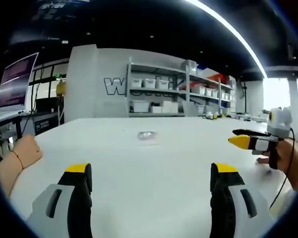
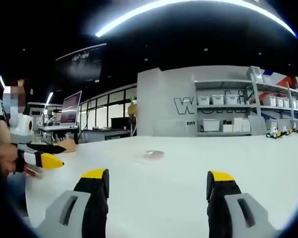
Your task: Open the resealable bag by pulling the two sides of the seal apart until the entire bag opening is separated and visibly accessible.
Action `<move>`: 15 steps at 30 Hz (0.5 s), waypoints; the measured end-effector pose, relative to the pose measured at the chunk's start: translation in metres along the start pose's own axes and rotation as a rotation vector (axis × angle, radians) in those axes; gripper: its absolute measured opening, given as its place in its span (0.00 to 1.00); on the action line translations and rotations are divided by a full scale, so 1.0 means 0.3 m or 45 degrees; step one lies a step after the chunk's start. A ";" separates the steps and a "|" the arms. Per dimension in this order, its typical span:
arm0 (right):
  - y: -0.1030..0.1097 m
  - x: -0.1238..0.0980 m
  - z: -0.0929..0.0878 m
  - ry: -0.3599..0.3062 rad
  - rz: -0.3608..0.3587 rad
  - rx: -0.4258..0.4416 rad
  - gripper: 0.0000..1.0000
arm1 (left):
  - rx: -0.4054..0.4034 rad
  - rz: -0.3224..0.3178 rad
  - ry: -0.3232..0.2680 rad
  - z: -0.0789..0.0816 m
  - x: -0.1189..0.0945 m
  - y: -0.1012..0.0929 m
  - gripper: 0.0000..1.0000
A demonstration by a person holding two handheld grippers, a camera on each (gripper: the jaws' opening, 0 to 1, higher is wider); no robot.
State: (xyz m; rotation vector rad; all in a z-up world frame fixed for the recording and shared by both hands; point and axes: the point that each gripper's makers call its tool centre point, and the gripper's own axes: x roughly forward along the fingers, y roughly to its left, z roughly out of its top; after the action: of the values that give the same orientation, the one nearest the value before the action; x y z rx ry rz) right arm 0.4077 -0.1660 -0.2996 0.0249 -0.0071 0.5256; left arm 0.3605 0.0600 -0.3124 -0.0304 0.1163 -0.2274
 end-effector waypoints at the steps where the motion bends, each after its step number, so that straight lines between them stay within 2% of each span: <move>1: 0.003 0.001 -0.001 0.001 0.003 -0.002 0.82 | 0.002 -0.007 0.004 -0.005 0.000 -0.009 0.99; 15: 0.017 0.004 -0.016 0.022 0.023 -0.006 0.77 | 0.010 -0.028 0.052 -0.049 -0.011 -0.028 0.98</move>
State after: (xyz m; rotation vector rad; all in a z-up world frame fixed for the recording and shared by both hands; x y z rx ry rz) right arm 0.4061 -0.1610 -0.3044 0.0159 0.0081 0.5436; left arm 0.3538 0.0523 -0.3262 -0.0190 0.1560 -0.2504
